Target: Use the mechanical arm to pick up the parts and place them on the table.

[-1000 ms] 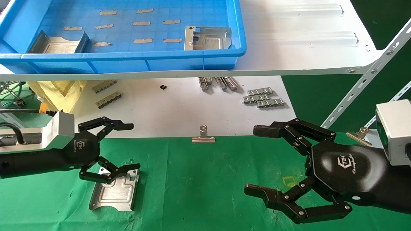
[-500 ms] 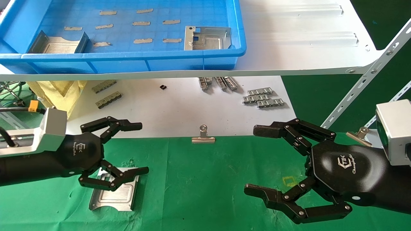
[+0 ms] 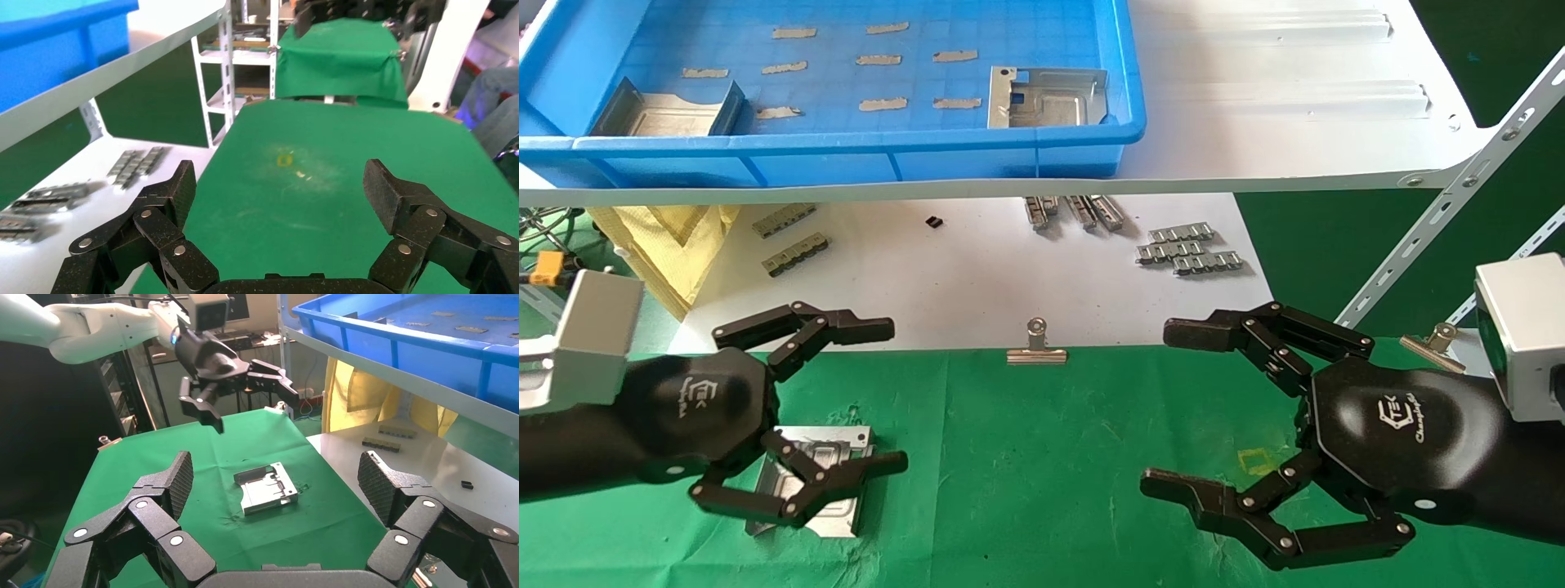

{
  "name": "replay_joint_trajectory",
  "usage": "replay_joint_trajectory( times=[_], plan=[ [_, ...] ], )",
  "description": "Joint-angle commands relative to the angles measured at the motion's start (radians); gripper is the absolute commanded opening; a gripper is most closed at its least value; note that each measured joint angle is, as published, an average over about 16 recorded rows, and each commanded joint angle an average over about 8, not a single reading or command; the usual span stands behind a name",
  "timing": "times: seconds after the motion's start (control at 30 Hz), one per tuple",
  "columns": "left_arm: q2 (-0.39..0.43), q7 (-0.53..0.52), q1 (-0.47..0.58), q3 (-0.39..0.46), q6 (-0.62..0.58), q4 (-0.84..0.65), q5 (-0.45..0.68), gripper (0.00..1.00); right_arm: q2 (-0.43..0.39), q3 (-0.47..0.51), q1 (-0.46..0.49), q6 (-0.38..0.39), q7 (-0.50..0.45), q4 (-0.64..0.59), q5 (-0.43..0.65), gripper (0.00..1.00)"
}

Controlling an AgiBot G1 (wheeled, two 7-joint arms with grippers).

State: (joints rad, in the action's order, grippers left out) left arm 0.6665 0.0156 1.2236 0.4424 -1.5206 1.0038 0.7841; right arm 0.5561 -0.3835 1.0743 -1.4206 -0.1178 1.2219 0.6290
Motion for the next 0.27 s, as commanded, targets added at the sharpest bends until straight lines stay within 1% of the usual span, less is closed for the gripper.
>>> replay_joint_trajectory(
  times=[0.03,0.17,0.27],
  plan=[
    [-0.007,-0.027,-0.02,-0.022,0.003,0.037,-0.007,1.0,0.0,0.0,0.0,0.0,0.0,0.0,0.0,1.0],
    [-0.022,-0.081,-0.059,-0.065,0.01,0.112,-0.021,1.0,0.0,0.0,0.0,0.0,0.0,0.0,0.0,1.0],
    [-0.027,-0.101,-0.074,-0.081,0.012,0.139,-0.027,1.0,0.0,0.0,0.0,0.0,0.0,0.0,0.0,1.0]
  ],
)
